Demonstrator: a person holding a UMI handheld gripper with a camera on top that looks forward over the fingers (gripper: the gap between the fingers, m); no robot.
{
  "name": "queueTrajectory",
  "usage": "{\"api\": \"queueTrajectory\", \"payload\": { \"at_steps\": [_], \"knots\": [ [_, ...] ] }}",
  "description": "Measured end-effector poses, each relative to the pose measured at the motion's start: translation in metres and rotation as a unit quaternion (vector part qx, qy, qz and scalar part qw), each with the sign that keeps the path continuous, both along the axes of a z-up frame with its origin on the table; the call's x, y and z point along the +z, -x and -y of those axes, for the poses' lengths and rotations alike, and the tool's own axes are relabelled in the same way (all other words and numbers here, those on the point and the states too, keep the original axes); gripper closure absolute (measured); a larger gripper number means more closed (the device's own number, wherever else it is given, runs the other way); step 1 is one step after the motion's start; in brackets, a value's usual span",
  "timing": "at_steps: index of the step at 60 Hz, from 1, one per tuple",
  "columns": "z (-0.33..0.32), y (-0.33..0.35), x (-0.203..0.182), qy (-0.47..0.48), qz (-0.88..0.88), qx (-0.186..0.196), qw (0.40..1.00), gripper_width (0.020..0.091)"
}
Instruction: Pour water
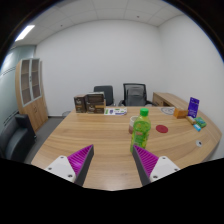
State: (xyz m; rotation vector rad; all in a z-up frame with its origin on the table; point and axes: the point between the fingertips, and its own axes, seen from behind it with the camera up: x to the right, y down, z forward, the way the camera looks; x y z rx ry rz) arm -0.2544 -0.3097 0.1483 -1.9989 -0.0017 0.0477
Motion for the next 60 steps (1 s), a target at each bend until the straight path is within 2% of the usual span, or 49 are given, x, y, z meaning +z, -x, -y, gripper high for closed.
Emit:
{"api": "queueTrajectory", "payload": {
  "at_steps": [6, 11, 18, 35, 41, 44, 46, 47, 56, 60],
  "knots": [
    [0.007, -0.026, -0.023, 0.031, 0.012, -0.031, 0.999, 0.0309],
    [-0.012, -0.051, -0.051, 0.037, 0.011, -0.062, 0.997, 0.0307],
    [-0.038, -0.081, -0.065, 0.035, 0.013, -0.082, 0.996, 0.0304],
    [-0.127, -0.115, -0.078, 0.013, 0.026, -0.035, 0.999, 0.0292],
    [-0.15, -0.115, -0.081, 0.0, 0.02, -0.014, 1.0, 0.0313],
    [-0.158, -0.114, -0.084, -0.006, 0.02, -0.003, 1.0, 0.0382],
    [-0.162, -0.108, -0.084, -0.013, 0.014, 0.01, 1.0, 0.0491],
    [-0.163, -0.104, -0.084, -0.018, 0.009, 0.017, 1.0, 0.0572],
    [-0.168, -0.099, -0.082, -0.05, 0.007, 0.033, 0.998, 0.063],
    [-0.168, -0.097, -0.081, -0.057, 0.007, 0.031, 0.998, 0.0678]
  ]
}}
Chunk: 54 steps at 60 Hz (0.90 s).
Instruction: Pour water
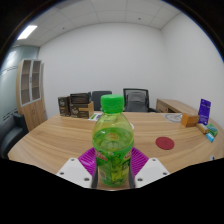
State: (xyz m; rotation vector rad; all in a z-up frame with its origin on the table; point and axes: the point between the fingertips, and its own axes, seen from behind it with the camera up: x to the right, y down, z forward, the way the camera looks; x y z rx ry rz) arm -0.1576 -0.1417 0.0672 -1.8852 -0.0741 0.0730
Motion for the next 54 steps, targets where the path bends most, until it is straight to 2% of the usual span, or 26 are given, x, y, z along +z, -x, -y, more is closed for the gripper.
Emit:
{"api": "queueTrajectory", "payload": {
  "at_steps": [2, 18, 33, 40, 54],
  "knots": [
    [-0.001, 0.0, 0.0, -0.001, 0.002, 0.001, 1.0, 0.0697],
    [-0.006, 0.003, 0.0, 0.018, -0.027, -0.001, 0.999, 0.07],
    [-0.053, 0.089, 0.009, 0.082, -0.219, 0.013, 0.972, 0.0699],
    [-0.088, 0.113, 0.027, 0.101, -0.362, -0.017, 0.927, 0.07],
    [-0.137, 0.115, 0.069, 0.091, -0.623, -0.09, 0.772, 0.0701]
  ]
}}
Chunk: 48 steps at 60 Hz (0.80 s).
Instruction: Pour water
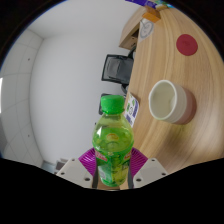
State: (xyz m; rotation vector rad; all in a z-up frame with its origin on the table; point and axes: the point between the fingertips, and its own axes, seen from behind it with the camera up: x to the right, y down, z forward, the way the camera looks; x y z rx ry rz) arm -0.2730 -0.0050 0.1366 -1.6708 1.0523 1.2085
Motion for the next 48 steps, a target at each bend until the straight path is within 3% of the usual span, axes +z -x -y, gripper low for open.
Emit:
{"api": "queueTrajectory", "payload": {
  "at_steps": [22, 36, 48],
  "knots": [
    [-0.002, -0.019, -0.012, 0.046, -0.205, -0.071, 0.975, 0.0699],
    [0.0, -0.009, -0.007, 0.048, -0.154, -0.039, 0.986, 0.0702],
    [0.004, -0.032, 0.044, -0.016, 0.074, 0.013, 0.997, 0.0699]
  ]
}}
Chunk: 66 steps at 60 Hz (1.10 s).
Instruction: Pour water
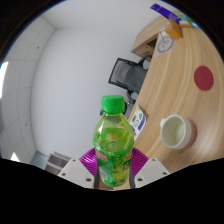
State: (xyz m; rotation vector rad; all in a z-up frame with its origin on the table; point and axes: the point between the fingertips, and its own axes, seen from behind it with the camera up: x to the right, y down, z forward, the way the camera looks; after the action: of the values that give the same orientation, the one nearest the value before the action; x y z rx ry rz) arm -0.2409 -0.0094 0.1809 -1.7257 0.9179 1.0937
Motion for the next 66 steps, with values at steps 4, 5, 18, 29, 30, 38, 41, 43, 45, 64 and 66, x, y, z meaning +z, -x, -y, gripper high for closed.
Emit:
{"api": "queueTrajectory", "payload": {
  "at_steps": [4, 5, 18, 29, 30, 38, 41, 43, 45, 64, 66],
  "knots": [
    [-0.003, -0.017, 0.021, -0.021, 0.105, 0.023, 0.994, 0.0692],
    [-0.003, -0.021, 0.026, -0.026, 0.132, 0.03, 0.99, 0.0692],
    [-0.009, -0.111, 0.065, -0.059, 0.467, 0.027, 0.882, 0.068],
    [-0.008, -0.185, 0.041, -0.067, 0.562, 0.004, 0.825, 0.0682],
    [-0.008, -0.193, 0.035, -0.063, 0.566, 0.004, 0.822, 0.0682],
    [-0.012, -0.245, -0.021, -0.013, 0.593, 0.01, 0.805, 0.0681],
    [-0.012, -0.262, -0.039, 0.001, 0.591, 0.008, 0.806, 0.068],
    [-0.013, -0.272, -0.049, 0.008, 0.589, 0.004, 0.808, 0.0681],
    [-0.014, -0.28, -0.059, 0.012, 0.585, 0.0, 0.811, 0.0681],
    [-0.024, -0.294, -0.111, -0.014, 0.559, -0.012, 0.829, 0.0632],
    [-0.023, -0.294, -0.11, -0.017, 0.563, -0.01, 0.826, 0.0615]
  ]
}}
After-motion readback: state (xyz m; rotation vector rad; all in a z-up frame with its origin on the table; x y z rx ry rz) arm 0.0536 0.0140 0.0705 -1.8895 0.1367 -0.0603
